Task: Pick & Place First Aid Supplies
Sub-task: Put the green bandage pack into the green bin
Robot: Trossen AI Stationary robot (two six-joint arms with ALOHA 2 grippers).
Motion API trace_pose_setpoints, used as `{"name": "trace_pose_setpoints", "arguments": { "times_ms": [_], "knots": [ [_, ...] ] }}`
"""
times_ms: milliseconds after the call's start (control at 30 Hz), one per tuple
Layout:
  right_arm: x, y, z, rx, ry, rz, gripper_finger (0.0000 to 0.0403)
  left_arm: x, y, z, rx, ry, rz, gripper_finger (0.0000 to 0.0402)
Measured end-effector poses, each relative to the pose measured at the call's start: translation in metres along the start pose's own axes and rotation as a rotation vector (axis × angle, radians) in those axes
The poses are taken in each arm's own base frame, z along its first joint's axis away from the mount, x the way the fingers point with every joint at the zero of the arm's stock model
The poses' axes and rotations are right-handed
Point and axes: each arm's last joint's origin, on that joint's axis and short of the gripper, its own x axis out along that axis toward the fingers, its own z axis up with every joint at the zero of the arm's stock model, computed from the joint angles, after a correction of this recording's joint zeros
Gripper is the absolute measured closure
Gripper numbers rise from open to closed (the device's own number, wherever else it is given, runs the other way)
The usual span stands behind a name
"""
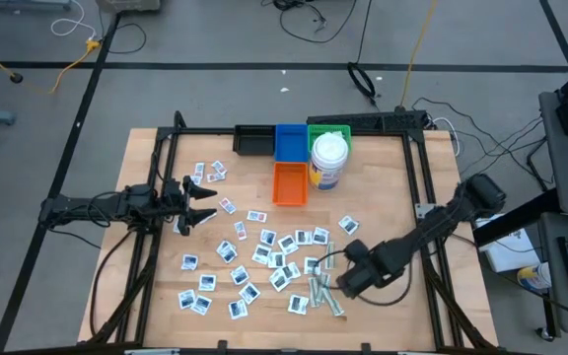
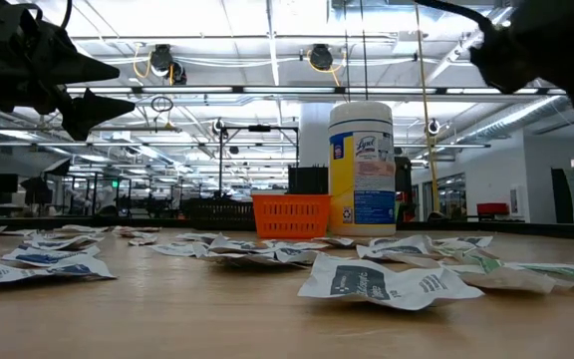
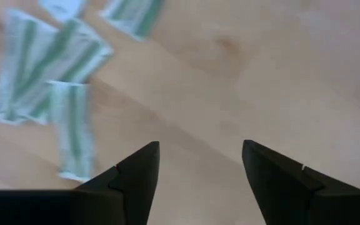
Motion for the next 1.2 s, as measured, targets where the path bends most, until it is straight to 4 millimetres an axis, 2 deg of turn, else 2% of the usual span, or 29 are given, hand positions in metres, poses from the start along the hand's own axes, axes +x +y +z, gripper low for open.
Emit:
{"name": "trace_pose_setpoints", "arguments": {
  "times_ms": [233,467,667,933,1200],
  "knots": [
    [0.004,0.054,-0.003,-0.005,0.002,0.039,0.0190,0.000,0.000,0.000,0.000,0.000,0.000,0.0096],
    [0.007,0.087,-0.004,0.006,0.003,0.074,0.0195,0.000,0.000,0.000,0.000,0.000,0.000,0.0096],
    [0.013,0.094,-0.007,0.004,0.004,0.074,0.0195,0.000,0.000,0.000,0.000,0.000,0.000,0.0096],
    [0.039,0.103,-0.014,-0.022,0.034,0.055,0.0195,0.000,0.000,0.000,0.000,0.000,0.000,0.0096],
    [0.055,0.095,-0.015,-0.034,0.032,0.002,0.0201,0.000,0.000,0.000,0.000,0.000,0.000,0.0096]
  ]
}}
